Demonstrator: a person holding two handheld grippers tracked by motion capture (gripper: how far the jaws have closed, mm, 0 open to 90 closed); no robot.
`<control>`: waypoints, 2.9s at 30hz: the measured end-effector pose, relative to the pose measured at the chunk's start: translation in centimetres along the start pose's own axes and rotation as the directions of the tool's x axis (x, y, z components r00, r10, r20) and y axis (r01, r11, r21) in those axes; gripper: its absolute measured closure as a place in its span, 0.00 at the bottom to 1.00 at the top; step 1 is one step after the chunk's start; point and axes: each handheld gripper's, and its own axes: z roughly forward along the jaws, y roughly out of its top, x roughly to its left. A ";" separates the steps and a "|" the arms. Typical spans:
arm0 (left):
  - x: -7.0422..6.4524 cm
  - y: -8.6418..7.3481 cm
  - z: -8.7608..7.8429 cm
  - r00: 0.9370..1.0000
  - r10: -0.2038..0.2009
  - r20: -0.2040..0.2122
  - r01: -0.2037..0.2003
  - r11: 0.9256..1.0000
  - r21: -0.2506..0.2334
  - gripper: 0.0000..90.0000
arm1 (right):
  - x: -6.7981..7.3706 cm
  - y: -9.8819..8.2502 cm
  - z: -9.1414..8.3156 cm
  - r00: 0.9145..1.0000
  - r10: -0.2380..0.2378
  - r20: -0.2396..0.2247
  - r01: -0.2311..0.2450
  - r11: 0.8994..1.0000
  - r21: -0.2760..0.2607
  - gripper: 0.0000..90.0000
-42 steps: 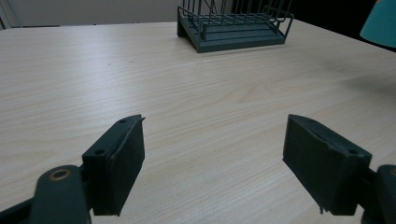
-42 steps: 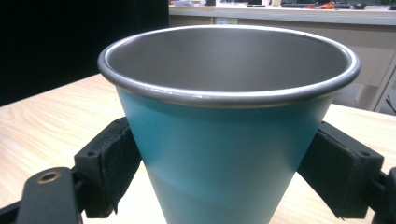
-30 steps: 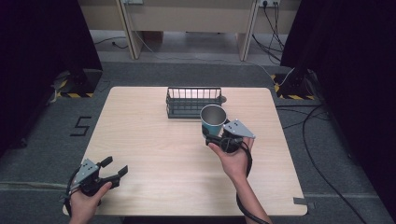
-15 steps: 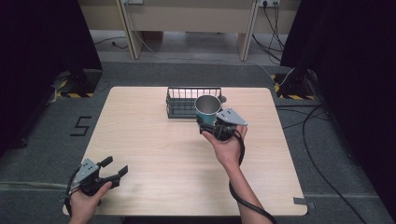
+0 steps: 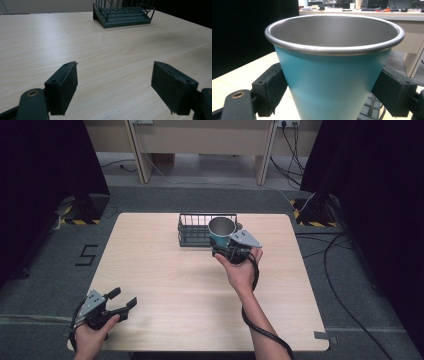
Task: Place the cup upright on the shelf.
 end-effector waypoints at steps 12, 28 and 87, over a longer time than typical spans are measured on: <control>-0.1 0.0 0.0 1.000 -0.002 0.002 0.002 1.000 -0.001 0.23 | -0.7 1.2 1.1 1.000 0.007 0.028 -0.006 1.000 -0.001 0.20; -0.1 0.0 0.1 1.000 -0.001 0.003 0.001 1.000 -0.001 0.23 | -1.5 2.1 2.4 0.998 0.009 0.057 -0.009 1.000 0.008 0.20; -0.2 0.1 0.1 1.000 -0.004 0.017 0.004 1.000 -0.001 0.24 | -2.5 2.9 12.6 0.994 0.059 0.090 -0.068 0.992 0.104 0.20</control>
